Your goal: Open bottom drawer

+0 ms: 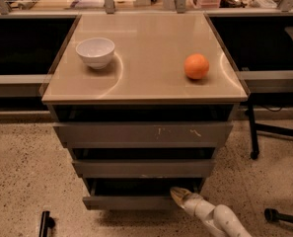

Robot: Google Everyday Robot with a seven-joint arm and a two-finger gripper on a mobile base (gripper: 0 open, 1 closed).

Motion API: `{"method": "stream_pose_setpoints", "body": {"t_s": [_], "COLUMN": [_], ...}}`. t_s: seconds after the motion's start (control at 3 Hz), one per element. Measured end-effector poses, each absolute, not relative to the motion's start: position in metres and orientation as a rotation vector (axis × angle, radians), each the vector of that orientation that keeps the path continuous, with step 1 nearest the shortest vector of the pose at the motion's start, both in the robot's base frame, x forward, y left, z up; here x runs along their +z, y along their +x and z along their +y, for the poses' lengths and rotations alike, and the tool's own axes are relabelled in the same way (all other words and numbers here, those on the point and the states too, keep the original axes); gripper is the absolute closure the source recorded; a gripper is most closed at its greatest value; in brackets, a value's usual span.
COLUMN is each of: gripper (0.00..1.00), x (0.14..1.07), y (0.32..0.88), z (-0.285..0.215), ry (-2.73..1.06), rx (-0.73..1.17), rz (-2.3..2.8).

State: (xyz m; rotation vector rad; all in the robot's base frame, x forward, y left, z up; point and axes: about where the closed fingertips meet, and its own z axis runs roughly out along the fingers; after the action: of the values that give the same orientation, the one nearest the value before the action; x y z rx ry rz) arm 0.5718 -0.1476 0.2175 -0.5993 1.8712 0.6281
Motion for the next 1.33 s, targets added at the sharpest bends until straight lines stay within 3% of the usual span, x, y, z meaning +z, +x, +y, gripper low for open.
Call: {"method": "stream_pose_setpoints", "body": {"t_s": [1.33], "gripper": [1.00], "x": [0.204], "y": [0.564], "z": [-0.152], "ry": [-0.686], "rx": [0.625], "rz": [1.939]}}
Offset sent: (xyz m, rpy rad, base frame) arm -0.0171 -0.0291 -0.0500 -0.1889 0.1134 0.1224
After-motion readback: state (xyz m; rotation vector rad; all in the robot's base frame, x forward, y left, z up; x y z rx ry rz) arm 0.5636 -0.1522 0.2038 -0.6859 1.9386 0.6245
